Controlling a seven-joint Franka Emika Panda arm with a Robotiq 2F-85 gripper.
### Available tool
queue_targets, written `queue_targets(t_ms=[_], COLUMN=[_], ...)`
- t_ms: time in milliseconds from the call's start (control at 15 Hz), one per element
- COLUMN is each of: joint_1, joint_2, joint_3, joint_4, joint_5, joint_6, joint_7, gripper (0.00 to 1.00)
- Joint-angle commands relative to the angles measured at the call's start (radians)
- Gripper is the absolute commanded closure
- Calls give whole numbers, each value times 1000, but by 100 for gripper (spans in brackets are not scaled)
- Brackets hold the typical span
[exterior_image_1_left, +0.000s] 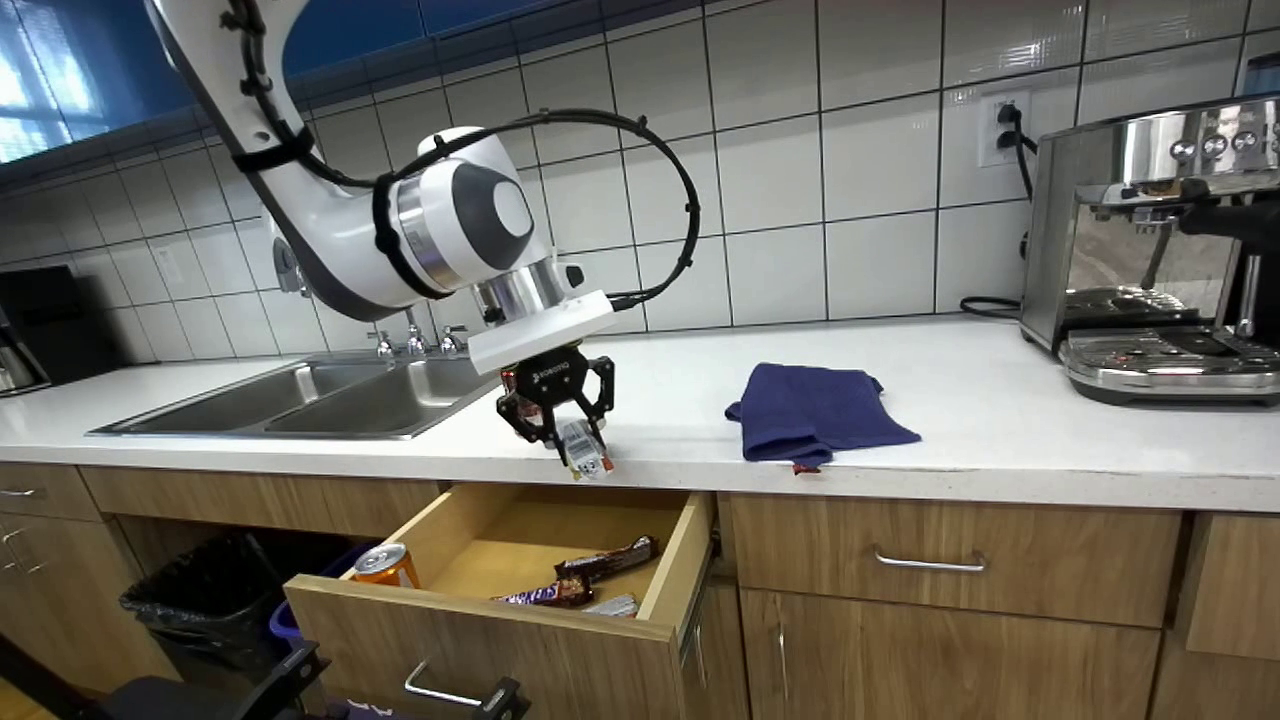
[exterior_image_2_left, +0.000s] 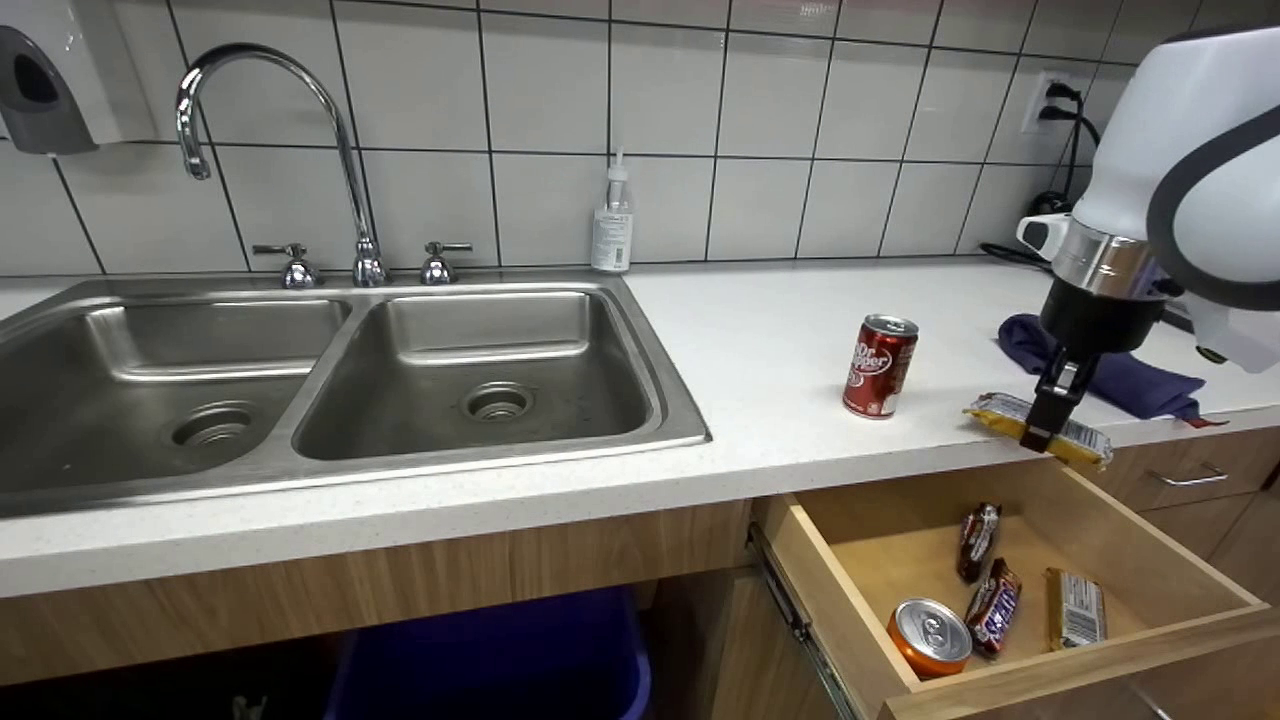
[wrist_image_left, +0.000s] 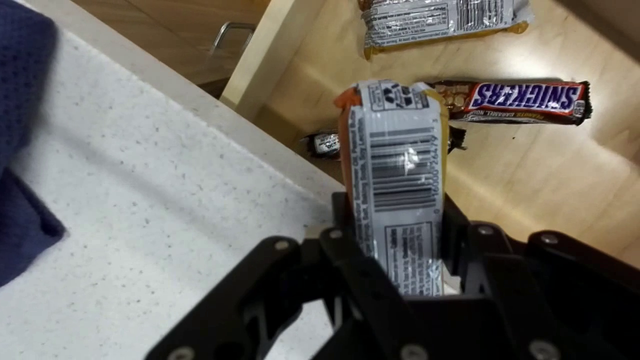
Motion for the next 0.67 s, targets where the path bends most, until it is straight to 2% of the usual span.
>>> queue_targets(t_ms=[0, 600], joint_1=[8, 1], joint_2=[-84, -105], joint_3=[-13, 0], joint_4=[-86, -144], joint_5=[-42, -33], joint_6=[33, 18], joint_7=[6, -75], gripper=[83, 83])
